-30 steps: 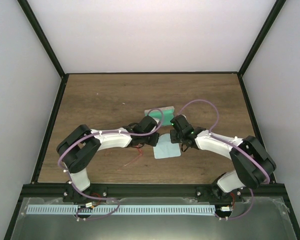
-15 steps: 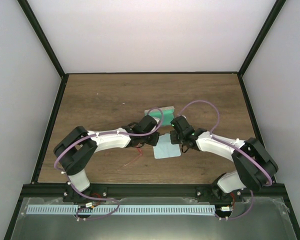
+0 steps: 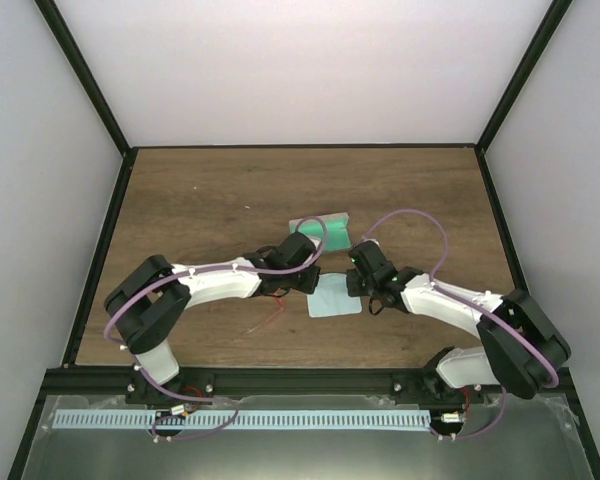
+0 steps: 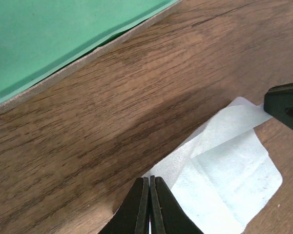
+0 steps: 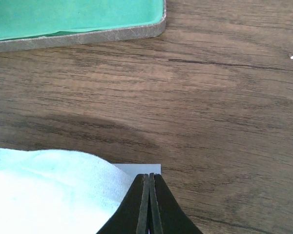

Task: Organize the sunglasses
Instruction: Fold the glasses cleaning cloth at the center of the board.

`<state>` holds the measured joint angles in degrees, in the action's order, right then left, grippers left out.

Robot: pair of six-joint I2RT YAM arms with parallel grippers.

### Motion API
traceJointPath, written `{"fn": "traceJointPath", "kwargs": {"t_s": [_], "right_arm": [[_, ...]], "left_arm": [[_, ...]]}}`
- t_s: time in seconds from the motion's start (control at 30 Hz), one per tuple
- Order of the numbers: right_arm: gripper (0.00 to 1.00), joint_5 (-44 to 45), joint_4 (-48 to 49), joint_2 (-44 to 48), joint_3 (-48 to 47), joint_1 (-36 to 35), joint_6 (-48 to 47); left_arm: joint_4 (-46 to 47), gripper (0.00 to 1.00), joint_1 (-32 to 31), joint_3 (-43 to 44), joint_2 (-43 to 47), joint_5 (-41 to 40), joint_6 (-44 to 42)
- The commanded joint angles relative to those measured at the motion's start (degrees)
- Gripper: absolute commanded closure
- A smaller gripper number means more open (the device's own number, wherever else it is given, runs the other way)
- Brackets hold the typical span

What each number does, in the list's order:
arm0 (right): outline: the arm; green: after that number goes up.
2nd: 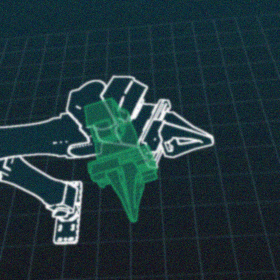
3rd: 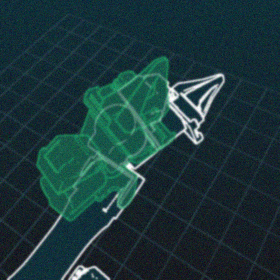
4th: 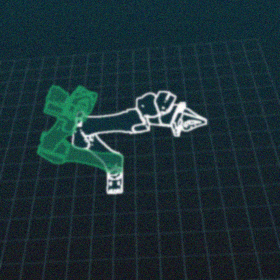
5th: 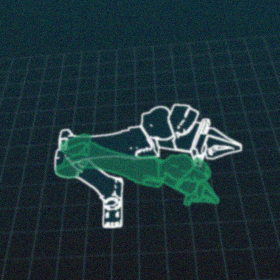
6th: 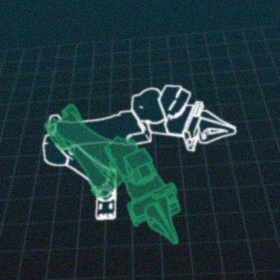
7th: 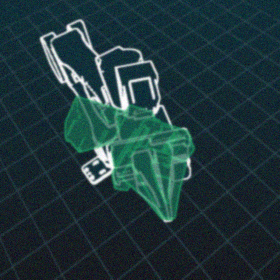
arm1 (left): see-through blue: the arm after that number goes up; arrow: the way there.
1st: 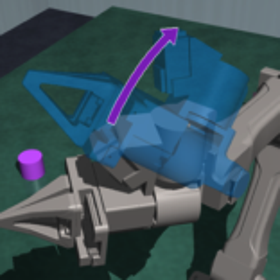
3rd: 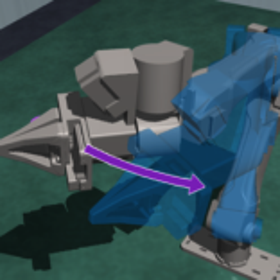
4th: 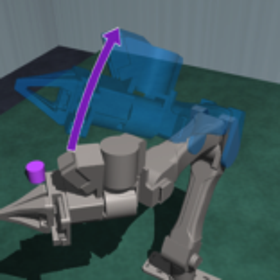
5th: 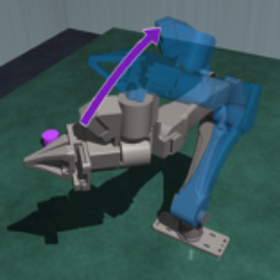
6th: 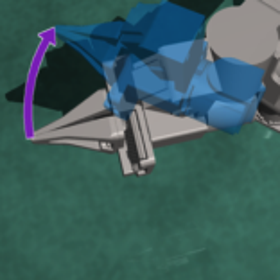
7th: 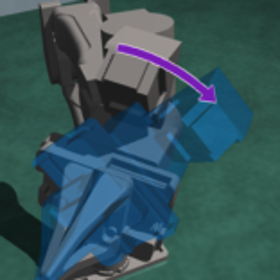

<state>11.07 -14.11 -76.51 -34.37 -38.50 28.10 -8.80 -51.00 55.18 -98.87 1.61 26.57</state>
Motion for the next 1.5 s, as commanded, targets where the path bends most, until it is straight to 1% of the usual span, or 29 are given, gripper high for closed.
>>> {"fn": "traceJointPath", "kwargs": {"t_s": [0.0, 0.5, 0.77, 0.97, 1.17, 1.47], "right_arm": [[0.99, -0.5, 1.0, 1.8, 0.3, -0.5, 0.7], [0.99, -1.0, 0.0, 1.5, -0.7, -0.7, 0.5], [0.99, -1.2, -0.1, 1.7, -0.8, -1.1, 0.2], [0.99, -1.3, -0.6, 2.2, -0.6, -1.3, 0.5], [0.99, -1.6, -1.2, 2.4, -0.3, -1.7, 0.9], [0.99, -1.2, -1.8, 3.4, 0.5, -2.4, 1.9]], "left_arm": [[0.3, 0.96, -0.7, 0.4, 2.2, 1.3, 0.6], [0.0, 0.96, -1.5, 0.0, 2.7, 1.9, 0.3], [1.7, 0.96, -1.5, -2.1, 3.0, 3.1, 0.6], [1.3, 0.96, -1.4, -3.1, 4.8, 1.7, 0.4], [1.6, 0.96, -1.5, -3.2, 4.9, 3.4, 0.1], [2.2, 0.96, -1.8, -3.6, 4.9, 3.7, 0.9]]}}
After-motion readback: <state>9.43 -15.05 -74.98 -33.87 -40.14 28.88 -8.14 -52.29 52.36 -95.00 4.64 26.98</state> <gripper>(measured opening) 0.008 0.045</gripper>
